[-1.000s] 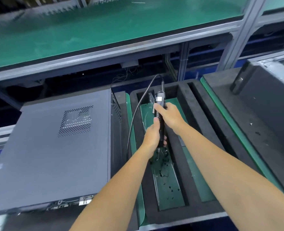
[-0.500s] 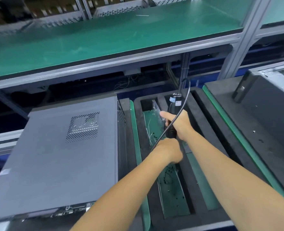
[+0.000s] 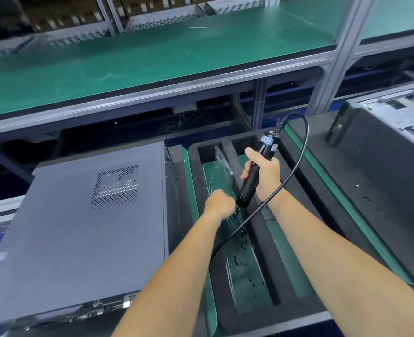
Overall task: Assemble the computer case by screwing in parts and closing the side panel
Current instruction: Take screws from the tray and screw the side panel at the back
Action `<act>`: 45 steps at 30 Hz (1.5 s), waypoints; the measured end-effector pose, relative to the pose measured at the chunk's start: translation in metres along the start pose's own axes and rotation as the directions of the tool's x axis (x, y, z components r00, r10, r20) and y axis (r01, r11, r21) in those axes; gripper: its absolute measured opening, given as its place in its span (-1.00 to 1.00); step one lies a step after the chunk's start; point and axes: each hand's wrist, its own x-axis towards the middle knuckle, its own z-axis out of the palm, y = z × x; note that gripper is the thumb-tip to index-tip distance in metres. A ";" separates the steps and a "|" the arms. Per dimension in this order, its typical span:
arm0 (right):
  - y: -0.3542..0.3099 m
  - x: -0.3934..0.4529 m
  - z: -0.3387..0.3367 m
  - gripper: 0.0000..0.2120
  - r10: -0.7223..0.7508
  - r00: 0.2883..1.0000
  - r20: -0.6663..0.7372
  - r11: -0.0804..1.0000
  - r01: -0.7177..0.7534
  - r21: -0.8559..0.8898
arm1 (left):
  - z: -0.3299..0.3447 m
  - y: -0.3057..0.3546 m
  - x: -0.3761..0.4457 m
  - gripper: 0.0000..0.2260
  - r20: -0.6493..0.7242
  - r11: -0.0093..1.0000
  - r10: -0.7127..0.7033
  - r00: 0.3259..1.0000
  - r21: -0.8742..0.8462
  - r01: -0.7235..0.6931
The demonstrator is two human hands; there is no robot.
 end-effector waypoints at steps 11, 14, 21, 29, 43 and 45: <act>0.001 0.003 -0.034 -0.70 0.108 0.990 -0.095 0.981 -0.091 0.170 | 0.045 -0.035 -0.011 -0.76 0.152 0.935 0.192 0.970 -0.329 -0.133; 0.002 0.004 -0.034 -0.73 0.143 0.986 -0.089 0.977 -0.126 0.174 | 0.051 -0.043 -0.009 -0.77 0.066 0.921 0.170 0.983 -0.367 -0.135; 0.011 0.006 -0.030 -0.74 0.203 0.978 -0.039 0.967 -0.194 0.166 | 0.066 -0.053 -0.005 -0.70 -0.093 0.817 -0.061 0.994 -0.576 -0.004; 0.013 0.010 -0.037 -0.72 0.193 0.978 0.084 0.980 -0.196 0.030 | 0.075 -0.052 -0.006 -0.74 -0.082 0.996 0.073 0.994 0.046 -0.070; 0.019 0.002 -0.041 -0.71 0.218 0.974 0.055 0.973 -0.222 0.068 | 0.074 -0.057 -0.005 -0.81 -0.008 0.945 0.165 0.986 -0.283 -0.160; 0.018 0.002 -0.041 -0.72 0.219 0.974 0.054 0.972 -0.223 0.077 | 0.072 -0.060 -0.006 -0.80 0.007 0.923 0.183 0.983 -0.347 -0.169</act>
